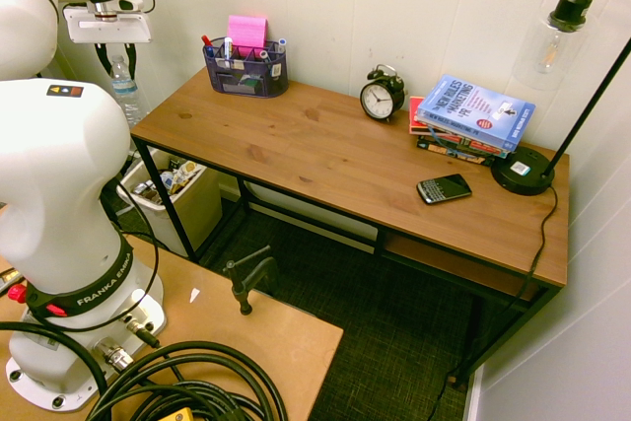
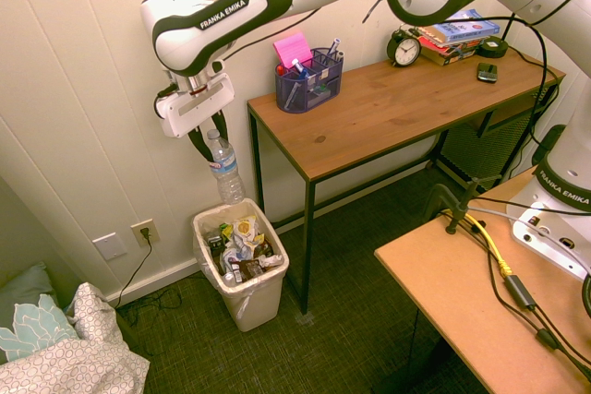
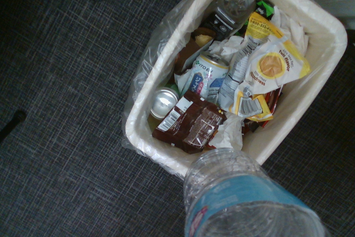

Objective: Throw the bottle in the trash bin

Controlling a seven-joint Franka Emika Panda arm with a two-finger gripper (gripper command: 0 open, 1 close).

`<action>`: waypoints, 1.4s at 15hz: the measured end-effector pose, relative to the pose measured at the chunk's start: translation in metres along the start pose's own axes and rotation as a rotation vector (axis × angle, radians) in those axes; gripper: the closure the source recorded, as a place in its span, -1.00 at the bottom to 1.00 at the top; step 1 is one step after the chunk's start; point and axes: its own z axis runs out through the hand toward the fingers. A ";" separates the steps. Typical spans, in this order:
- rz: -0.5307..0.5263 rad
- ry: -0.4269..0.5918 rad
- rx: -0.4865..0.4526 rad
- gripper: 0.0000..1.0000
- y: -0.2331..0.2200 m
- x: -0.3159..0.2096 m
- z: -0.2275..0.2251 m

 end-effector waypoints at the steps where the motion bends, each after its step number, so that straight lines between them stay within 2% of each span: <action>1: 0.001 0.002 0.004 -1.00 0.000 0.001 -0.003; 7: 0.001 0.007 0.013 -1.00 -0.001 0.002 -0.008; 10: 0.016 0.023 0.038 -1.00 0.004 0.010 -0.024; 14: 0.090 0.100 0.124 -1.00 0.037 0.027 -0.106; 17: 0.155 0.171 0.159 -1.00 0.074 0.019 -0.176; 19: 0.224 0.198 0.178 -1.00 0.099 0.014 -0.199; 21: 0.305 0.217 0.192 -1.00 0.125 0.018 -0.203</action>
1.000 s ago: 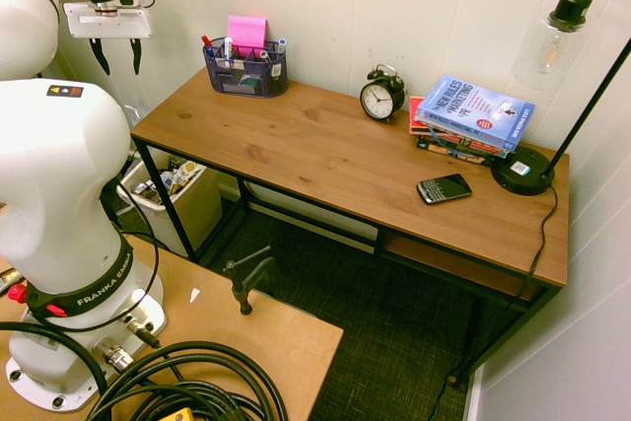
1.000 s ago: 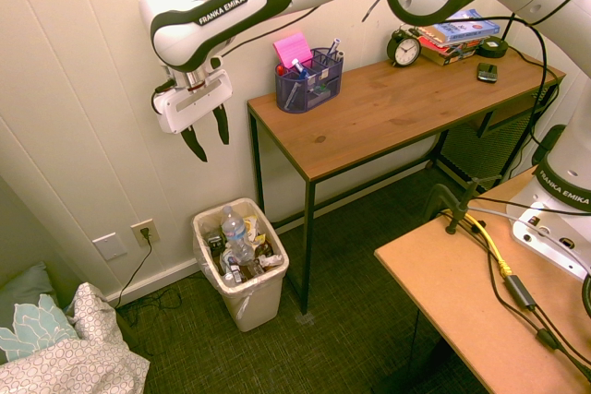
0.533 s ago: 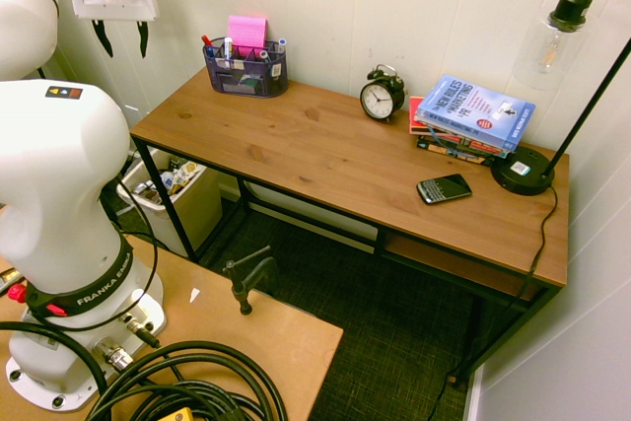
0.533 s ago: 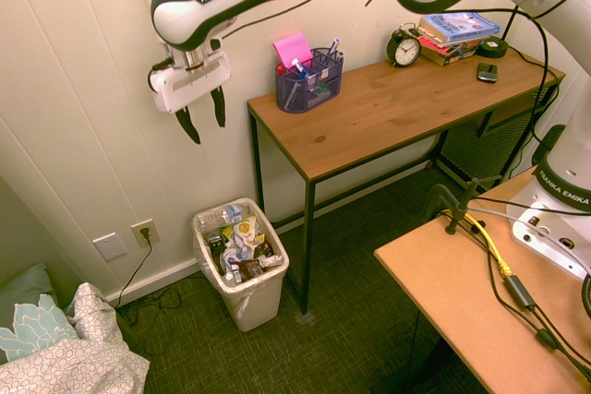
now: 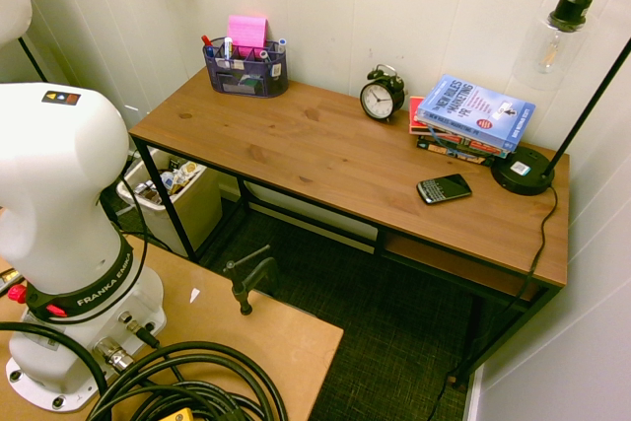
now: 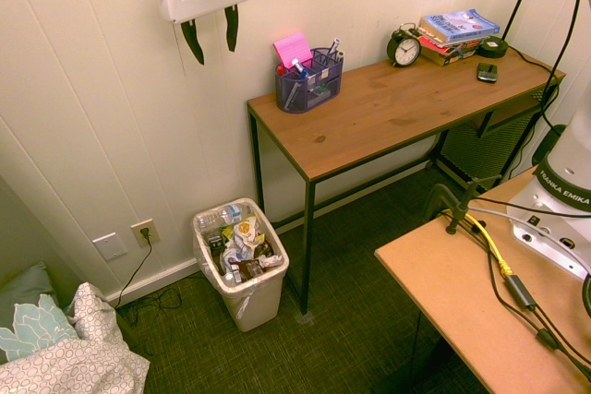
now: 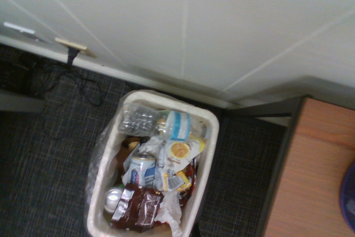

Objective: Throw the bottle in the trash bin

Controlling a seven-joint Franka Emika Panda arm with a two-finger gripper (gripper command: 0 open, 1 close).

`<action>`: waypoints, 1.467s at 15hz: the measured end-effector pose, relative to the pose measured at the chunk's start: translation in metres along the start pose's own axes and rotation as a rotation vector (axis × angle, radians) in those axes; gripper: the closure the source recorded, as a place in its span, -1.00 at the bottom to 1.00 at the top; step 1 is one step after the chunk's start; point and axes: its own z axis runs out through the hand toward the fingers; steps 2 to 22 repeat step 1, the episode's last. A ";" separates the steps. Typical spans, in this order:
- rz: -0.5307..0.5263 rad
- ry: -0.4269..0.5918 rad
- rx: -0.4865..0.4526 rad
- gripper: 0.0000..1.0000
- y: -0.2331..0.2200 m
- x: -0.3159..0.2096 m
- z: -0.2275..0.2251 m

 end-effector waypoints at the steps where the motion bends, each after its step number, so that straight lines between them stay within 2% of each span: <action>1: 0.037 0.008 0.005 -1.00 0.013 0.008 0.002; 22: 0.037 0.008 0.005 -1.00 0.013 0.008 0.002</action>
